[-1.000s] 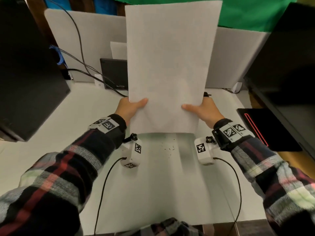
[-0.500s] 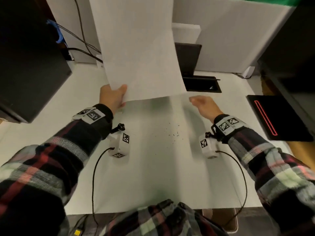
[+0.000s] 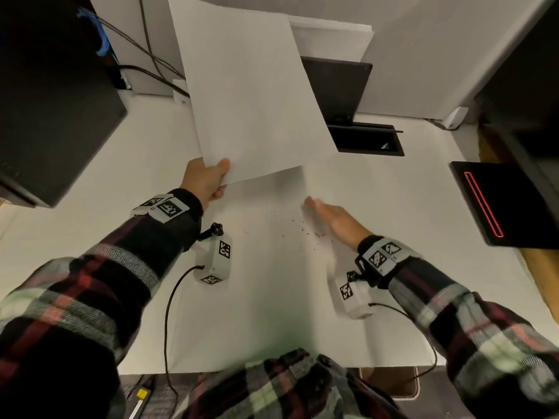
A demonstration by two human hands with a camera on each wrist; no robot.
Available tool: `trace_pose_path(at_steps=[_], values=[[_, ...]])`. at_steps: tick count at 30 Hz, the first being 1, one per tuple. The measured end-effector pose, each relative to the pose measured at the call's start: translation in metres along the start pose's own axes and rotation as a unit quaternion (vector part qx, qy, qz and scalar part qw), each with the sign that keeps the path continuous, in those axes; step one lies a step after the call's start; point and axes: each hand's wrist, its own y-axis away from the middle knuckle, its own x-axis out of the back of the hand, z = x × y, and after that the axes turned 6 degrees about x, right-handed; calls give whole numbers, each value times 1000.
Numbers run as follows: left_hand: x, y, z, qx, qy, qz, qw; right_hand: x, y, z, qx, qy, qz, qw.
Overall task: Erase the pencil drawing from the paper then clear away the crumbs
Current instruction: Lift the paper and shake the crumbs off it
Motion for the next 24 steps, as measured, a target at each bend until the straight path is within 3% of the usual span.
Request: trace_pose_path(at_steps=[3, 7, 13, 16, 19, 21, 24], values=[[1, -1, 0, 6, -19, 4, 1000, 26, -19, -5, -22, 74, 26, 997], [8, -5, 0, 18, -23, 6, 1000, 24, -36, -16, -55, 161, -68, 983], [8, -12, 0, 36, -20, 4, 999, -15, -20, -17, 5, 116, -157, 981], [5, -13, -2, 38, -19, -7, 999, -12, -4, -11, 11, -17, -87, 996], [4, -13, -5, 42, -27, -13, 999, 12, 2, 0, -16, -22, 36, 999], [5, -13, -7, 43, -29, -14, 999, 26, 7, 12, -61, 27, 36, 997], [8, -12, -11, 43, -36, -23, 998, 20, 14, 22, -103, 111, -23, 988]])
